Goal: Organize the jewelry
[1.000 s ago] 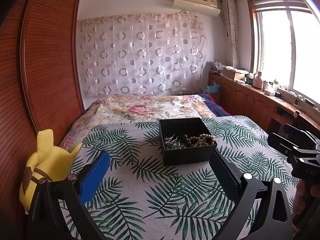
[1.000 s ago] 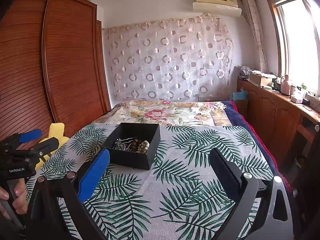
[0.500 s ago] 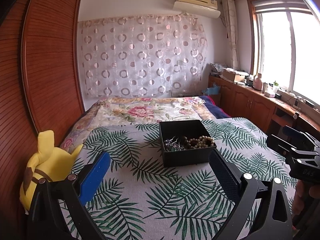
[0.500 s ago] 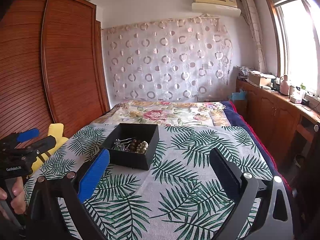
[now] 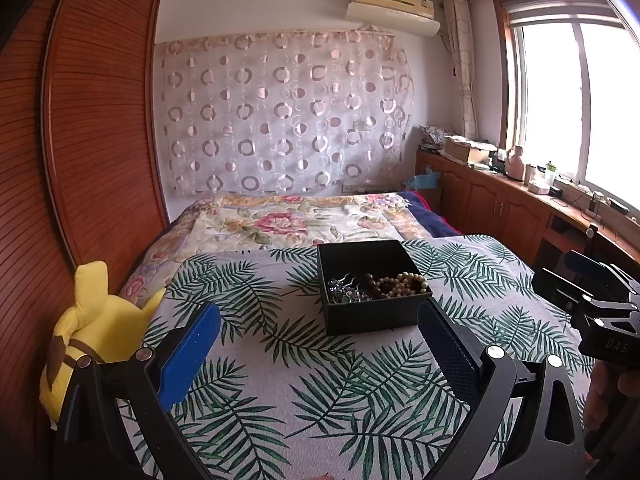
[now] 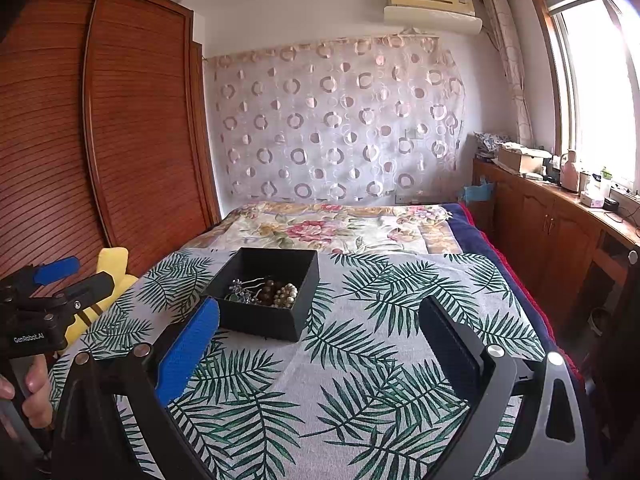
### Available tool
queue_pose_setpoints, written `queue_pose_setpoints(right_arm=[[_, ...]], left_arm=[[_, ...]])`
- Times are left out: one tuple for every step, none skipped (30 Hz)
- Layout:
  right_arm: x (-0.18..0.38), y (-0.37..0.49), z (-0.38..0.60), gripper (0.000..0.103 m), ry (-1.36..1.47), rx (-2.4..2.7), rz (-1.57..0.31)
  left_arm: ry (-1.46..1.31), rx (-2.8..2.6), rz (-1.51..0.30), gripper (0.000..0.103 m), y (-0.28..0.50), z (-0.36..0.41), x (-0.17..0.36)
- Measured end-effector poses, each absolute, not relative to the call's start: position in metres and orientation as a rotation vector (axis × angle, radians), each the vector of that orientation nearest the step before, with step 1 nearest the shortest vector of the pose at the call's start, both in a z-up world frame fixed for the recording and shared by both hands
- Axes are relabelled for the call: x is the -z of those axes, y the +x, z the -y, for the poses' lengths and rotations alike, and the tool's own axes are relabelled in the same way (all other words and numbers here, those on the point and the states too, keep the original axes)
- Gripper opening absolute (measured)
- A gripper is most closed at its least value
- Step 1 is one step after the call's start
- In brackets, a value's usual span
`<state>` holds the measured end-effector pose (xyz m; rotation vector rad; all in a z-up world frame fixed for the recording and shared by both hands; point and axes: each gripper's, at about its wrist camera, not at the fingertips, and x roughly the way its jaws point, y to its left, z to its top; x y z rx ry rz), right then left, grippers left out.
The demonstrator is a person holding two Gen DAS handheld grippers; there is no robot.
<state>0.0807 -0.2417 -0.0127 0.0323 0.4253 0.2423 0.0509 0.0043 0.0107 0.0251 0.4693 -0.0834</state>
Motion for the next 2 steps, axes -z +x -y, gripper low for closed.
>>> queue_pose_setpoints(right_arm=[[0.0125, 0.08, 0.2416, 0.101, 0.031, -0.243, -0.425], [0.0125, 0.08, 0.2416, 0.101, 0.031, -0.243, -0.425]], left_arm=[[0.027, 0.083, -0.469, 0.095, 0.051, -0.004, -0.0113], [0.027, 0.083, -0.468, 0.095, 0.0501, -0.004, -0.011]])
